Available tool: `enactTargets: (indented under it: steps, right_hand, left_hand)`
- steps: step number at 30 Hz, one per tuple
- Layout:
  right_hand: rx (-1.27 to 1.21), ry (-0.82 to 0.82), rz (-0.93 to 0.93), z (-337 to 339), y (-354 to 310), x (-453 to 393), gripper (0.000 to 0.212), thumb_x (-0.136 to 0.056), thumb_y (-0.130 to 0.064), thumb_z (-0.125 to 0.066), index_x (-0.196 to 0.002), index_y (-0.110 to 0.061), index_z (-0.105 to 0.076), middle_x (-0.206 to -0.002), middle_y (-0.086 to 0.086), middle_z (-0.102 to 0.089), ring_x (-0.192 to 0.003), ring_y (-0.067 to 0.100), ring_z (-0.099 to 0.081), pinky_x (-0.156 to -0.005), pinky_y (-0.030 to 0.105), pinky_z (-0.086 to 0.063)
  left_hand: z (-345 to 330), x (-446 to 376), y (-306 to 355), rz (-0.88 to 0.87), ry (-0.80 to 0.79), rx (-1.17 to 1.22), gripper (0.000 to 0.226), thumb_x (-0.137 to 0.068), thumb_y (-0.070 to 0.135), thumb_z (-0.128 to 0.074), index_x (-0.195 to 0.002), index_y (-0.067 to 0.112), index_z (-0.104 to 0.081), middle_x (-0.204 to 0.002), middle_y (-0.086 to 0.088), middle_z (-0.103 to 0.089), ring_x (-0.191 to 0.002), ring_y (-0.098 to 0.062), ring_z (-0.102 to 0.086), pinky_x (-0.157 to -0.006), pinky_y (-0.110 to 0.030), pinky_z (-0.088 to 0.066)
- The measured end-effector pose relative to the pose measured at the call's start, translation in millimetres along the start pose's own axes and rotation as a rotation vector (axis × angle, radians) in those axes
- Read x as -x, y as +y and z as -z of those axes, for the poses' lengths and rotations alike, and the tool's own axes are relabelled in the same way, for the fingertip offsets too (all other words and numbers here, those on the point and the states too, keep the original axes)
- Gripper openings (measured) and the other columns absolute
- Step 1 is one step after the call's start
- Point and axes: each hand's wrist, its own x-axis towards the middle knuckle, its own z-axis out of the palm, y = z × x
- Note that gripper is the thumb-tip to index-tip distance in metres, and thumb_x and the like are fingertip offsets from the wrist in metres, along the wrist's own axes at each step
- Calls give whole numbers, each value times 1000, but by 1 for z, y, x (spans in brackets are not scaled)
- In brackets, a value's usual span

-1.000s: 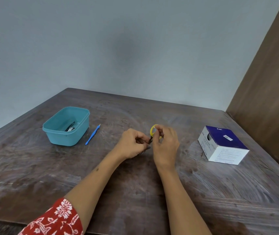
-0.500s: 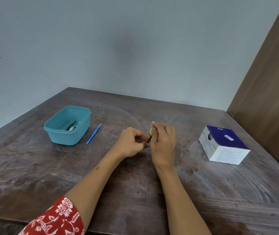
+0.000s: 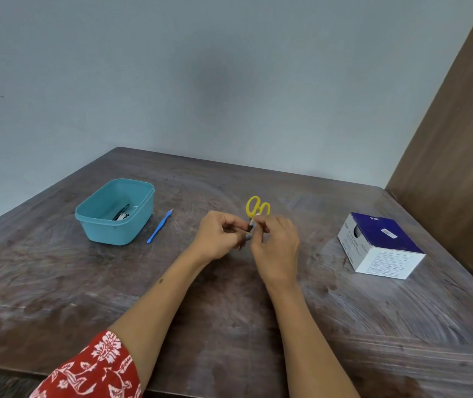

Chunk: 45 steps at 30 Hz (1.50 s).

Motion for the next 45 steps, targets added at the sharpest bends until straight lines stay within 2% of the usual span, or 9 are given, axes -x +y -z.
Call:
enactTargets:
  steps: [2,9,13,17,20,24,34,37,45]
  right_hand:
    - [-29,-35,19,0,0,1,13,-72,3,-68,-81,-6,-70,-73,10,-67,-71,31,-61,-70,40,-48]
    - [-49,35,-69,0,-2,1,13,-74,3,-68,-82,-7,-70,-75,8,-68,-72,29,-62,-71,40,-48]
    - [-96,-59,-55,0,0,2,14,-72,3,-67,-81,-7,-70,-75,5,-68,-70,23,-62,-70,35,-50]
    - [-131,-84,-80,0,2,1,16,-72,4,-66,-81,-9,-70,-75,4,-68,-70,19,-61,-69,29,-50]
    - [-131,-91,-72,0,2,1,16,-71,4,-66,-79,-9,-70,-73,4,-67,-69,18,-60,-68,27,-48]
    - [-115,-127,-49,-1,0,2,14,-68,4,-65,-74,-8,-69,-69,3,-64,-67,20,-57,-66,29,-46]
    - [-65,-292,90,-2,-7,8,12,-61,-1,-63,-69,-10,-67,-65,6,-62,-62,27,-57,-63,39,-50]
    - [-57,-300,94,-6,-4,10,15,-60,-1,-62,-68,-13,-67,-63,4,-62,-60,25,-56,-61,39,-51]
    - [-148,-236,17,-15,4,9,24,-61,3,-71,-69,-20,-70,-66,-7,-66,-59,10,-58,-62,31,-54]
  left_hand:
    - [1,-1,0,12,6,46,21,-77,-18,-58,-95,-11,-66,-63,-8,-63,-42,-2,-55,-47,-15,-49]
    - [1,-1,-1,64,-42,121,20,-78,-11,-63,-99,-12,-65,-55,-2,-65,-47,-5,-57,-50,-16,-51]
    - [2,1,0,49,-22,132,23,-80,-14,-60,-103,-13,-63,-81,-21,-64,-67,-27,-57,-58,-23,-52]
    - [1,1,-2,71,-46,153,23,-83,-12,-56,-105,-9,-63,-82,-18,-65,-63,-21,-61,-61,-22,-55]
    - [2,-1,-2,143,-20,242,14,-86,1,-57,-92,-5,-69,-73,-15,-65,-58,-16,-63,-59,-23,-57]
    - [5,-1,-2,189,19,250,24,-81,24,-68,-82,1,-72,-73,-16,-67,-60,-17,-62,-59,-25,-55]
    - [10,1,5,238,128,320,11,-82,-2,-64,-92,-6,-65,-61,-7,-66,-46,-8,-63,-46,-20,-53]
    - [12,3,11,203,196,338,14,-82,-6,-62,-95,-10,-62,-65,-13,-63,-45,-8,-63,-47,-21,-54]
    - [110,17,30,-75,599,-263,10,-77,11,-63,-73,13,-72,-61,-5,-68,-59,-18,-66,-66,-26,-54]
